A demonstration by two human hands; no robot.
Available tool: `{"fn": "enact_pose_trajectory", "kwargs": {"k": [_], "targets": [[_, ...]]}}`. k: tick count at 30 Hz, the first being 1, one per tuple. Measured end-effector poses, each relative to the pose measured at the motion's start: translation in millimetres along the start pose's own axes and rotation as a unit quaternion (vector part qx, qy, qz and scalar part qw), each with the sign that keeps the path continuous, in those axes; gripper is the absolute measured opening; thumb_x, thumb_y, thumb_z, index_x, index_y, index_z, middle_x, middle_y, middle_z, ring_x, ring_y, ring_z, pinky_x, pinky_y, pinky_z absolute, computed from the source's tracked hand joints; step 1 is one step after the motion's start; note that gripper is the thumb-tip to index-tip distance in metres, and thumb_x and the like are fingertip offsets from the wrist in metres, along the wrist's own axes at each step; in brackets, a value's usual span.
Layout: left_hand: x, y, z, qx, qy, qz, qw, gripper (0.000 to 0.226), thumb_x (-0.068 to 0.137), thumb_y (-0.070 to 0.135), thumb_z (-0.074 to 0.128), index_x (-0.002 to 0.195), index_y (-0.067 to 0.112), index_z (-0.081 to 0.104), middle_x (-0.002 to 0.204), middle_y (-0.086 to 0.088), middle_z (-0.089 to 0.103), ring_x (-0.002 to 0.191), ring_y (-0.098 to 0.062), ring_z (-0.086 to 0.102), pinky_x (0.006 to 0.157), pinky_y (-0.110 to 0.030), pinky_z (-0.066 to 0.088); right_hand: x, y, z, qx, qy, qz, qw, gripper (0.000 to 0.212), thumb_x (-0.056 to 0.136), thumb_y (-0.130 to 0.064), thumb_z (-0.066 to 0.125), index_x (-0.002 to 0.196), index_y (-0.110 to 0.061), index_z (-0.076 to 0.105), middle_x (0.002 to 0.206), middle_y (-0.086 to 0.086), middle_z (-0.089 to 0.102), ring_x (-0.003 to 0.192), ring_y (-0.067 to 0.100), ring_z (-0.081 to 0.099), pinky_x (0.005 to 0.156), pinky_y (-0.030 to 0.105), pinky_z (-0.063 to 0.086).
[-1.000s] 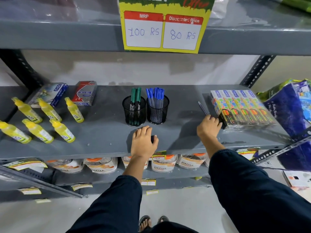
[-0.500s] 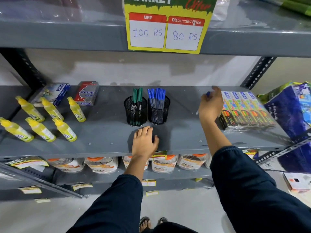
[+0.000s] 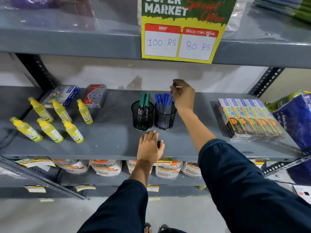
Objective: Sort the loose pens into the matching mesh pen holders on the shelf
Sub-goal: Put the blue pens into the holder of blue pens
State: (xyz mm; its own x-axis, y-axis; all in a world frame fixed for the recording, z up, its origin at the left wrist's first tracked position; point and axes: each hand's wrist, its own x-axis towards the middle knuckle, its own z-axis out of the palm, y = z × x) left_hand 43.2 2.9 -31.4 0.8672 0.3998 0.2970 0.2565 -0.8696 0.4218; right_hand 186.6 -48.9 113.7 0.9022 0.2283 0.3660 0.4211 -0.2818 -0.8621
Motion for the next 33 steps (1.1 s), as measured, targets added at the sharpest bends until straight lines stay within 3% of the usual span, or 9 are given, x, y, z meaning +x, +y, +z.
{"fn": "enact_pose_trajectory", "kwargs": {"k": [4, 6, 10, 14, 20, 23, 26, 30, 33], "targets": [[1, -1, 0, -0.001, -0.001, 0.0, 1.0, 0.047, 0.077, 0.032, 0.037, 0.105, 0.003, 0.062, 0.104, -0.014, 0.067, 0.093, -0.033, 0.06, 0.086, -0.043, 0.046, -11, 11, 14, -0.062, -0.041, 0.014, 0.997, 0.019, 0.089, 0.0, 0.054, 0.105, 0.001, 0.064, 0.101, 0.022, 0.071, 0.092, 0.035, 0.066, 0.089, 0.047, 0.053], [2, -1, 0, 0.0, 0.0, 0.0, 1.0, 0.047, 0.077, 0.032, 0.038, 0.105, 0.003, 0.062, 0.104, -0.013, 0.067, 0.093, -0.032, 0.059, 0.086, -0.042, 0.046, -13, 14, 17, -0.089, -0.067, 0.016, 0.994, 0.018, 0.089, -0.002, 0.055, 0.103, 0.0, 0.065, 0.102, 0.022, 0.07, 0.091, 0.035, 0.065, 0.088, 0.046, 0.053], [2, -1, 0, 0.003, 0.005, 0.002, 1.0, 0.046, 0.076, 0.031, 0.038, 0.103, 0.003, 0.063, 0.102, -0.013, 0.067, 0.092, -0.032, 0.06, 0.086, -0.042, 0.047, -10, 18, 22, -0.166, -0.111, -0.01, 0.98, 0.029, 0.09, -0.01, 0.057, 0.118, -0.007, 0.061, 0.12, 0.018, 0.054, 0.114, 0.033, 0.048, 0.098, 0.036, 0.045], [2, -1, 1, 0.006, -0.002, -0.004, 1.0, 0.046, 0.076, 0.031, 0.038, 0.103, 0.004, 0.063, 0.1, -0.012, 0.067, 0.09, -0.032, 0.06, 0.083, -0.04, 0.047, -8, 16, 26, -0.244, -0.091, -0.09, 0.961, 0.036, 0.092, -0.019, 0.054, 0.128, -0.01, 0.053, 0.125, 0.018, 0.052, 0.116, 0.036, 0.043, 0.101, 0.045, 0.04], [1, -2, 2, 0.005, -0.004, -0.006, 1.0, 0.042, 0.075, 0.03, 0.04, 0.099, 0.004, 0.063, 0.098, -0.013, 0.067, 0.085, -0.033, 0.061, 0.079, -0.038, 0.048, -5, 17, 41, -0.335, -0.205, -0.121, 0.912, 0.037, 0.097, -0.02, 0.045, 0.133, -0.01, 0.044, 0.147, 0.016, 0.037, 0.138, 0.034, 0.028, 0.114, 0.046, 0.025], [2, -3, 3, 0.002, 0.001, -0.005, 1.0, 0.042, 0.075, 0.03, 0.04, 0.098, 0.004, 0.063, 0.098, -0.012, 0.067, 0.085, -0.033, 0.06, 0.078, -0.037, 0.048, -5, 21, 44, -0.346, -0.209, -0.125, 0.906, 0.031, 0.097, -0.019, 0.043, 0.125, -0.008, 0.051, 0.145, 0.018, 0.04, 0.138, 0.032, 0.031, 0.117, 0.044, 0.02], [2, -3, 3, 0.004, 0.004, -0.003, 1.0, 0.041, 0.075, 0.03, 0.041, 0.098, 0.004, 0.063, 0.098, -0.012, 0.067, 0.085, -0.032, 0.06, 0.078, -0.037, 0.048, -4, 21, 43, -0.315, -0.166, -0.115, 0.927, 0.029, 0.095, -0.022, 0.049, 0.115, -0.003, 0.059, 0.136, 0.019, 0.05, 0.131, 0.032, 0.041, 0.118, 0.044, 0.019], [2, -3, 3, 0.009, 0.002, -0.003, 1.0, 0.04, 0.075, 0.029, 0.042, 0.098, 0.004, 0.062, 0.098, -0.013, 0.067, 0.084, -0.033, 0.059, 0.078, -0.038, 0.047, -3, 24, 37, -0.285, -0.135, -0.113, 0.942, 0.02, 0.092, -0.015, 0.052, 0.1, 0.0, 0.063, 0.11, 0.018, 0.066, 0.111, 0.034, 0.056, 0.114, 0.044, 0.029], [2, -2, 1, 0.011, 0.0, -0.002, 1.0, 0.042, 0.075, 0.03, 0.04, 0.099, 0.004, 0.063, 0.098, -0.013, 0.067, 0.084, -0.033, 0.06, 0.079, -0.038, 0.048, -4, 27, 34, -0.286, -0.138, -0.119, 0.941, 0.02, 0.093, -0.012, 0.048, 0.103, -0.002, 0.062, 0.111, 0.018, 0.066, 0.115, 0.034, 0.055, 0.109, 0.047, 0.035]]}}
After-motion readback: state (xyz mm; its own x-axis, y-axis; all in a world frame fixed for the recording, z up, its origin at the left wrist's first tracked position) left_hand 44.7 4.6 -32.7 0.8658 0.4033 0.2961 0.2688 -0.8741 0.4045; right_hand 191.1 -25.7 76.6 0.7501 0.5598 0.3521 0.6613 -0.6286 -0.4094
